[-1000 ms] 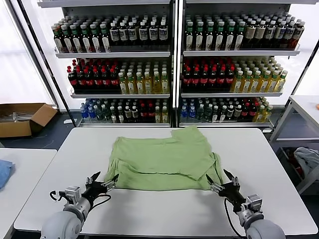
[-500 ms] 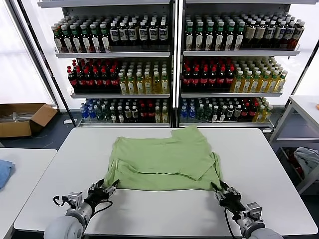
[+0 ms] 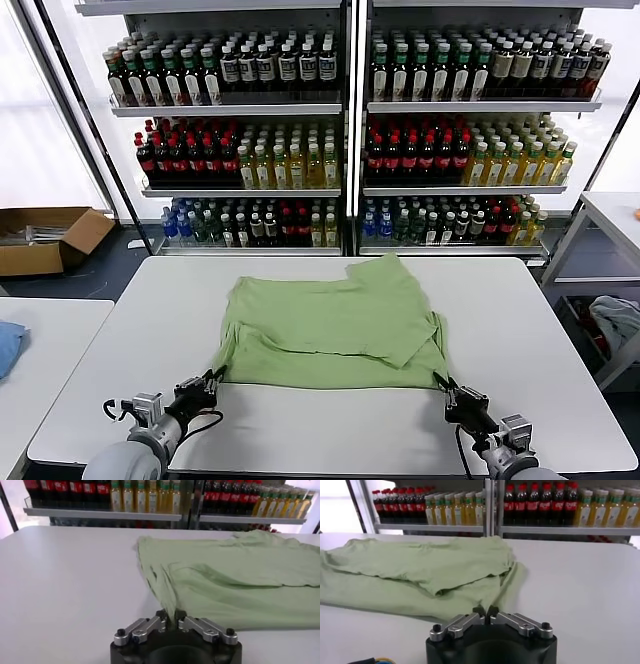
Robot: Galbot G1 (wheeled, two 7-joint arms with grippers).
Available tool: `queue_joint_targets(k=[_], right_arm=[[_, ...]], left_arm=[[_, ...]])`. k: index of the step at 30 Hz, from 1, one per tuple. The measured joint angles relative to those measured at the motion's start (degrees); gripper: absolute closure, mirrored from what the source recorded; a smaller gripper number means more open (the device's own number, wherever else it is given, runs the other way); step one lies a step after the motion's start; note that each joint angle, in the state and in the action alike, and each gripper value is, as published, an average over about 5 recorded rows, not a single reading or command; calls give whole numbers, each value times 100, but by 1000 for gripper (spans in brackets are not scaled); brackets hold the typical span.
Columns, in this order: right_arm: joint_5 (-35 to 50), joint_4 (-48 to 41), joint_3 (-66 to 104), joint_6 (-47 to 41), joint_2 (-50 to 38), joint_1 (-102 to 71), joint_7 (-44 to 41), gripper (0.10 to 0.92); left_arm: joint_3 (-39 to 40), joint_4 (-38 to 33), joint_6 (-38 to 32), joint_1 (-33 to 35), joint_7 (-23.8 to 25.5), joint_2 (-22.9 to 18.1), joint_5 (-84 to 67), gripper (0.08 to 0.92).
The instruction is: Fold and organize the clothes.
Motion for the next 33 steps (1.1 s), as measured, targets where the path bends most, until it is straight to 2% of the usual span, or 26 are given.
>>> queue_joint_targets(k=[6,14,16,23,33], right_arm=[[-31,451,156,57,55,-560,-55,892],[-179,1085,426,134,71,-1540,-138,875],[-204,1197,492,156,86,-1729,-139,835],[-163,1506,676,240,75,-2062,-165,637],[502,1538,959,239,-219,-1591,-257,342]], left_arm=[[-182,-488,3,553,0,-78,75,903],[-536,-1232,24,1617,7,-176,235,901],[-627,-1385,30,1847,13,-188,282,879],[-907,-1801,94,2276,32,-147,338,702],[-1087,-1915,106,2084,48,182,8,416]])
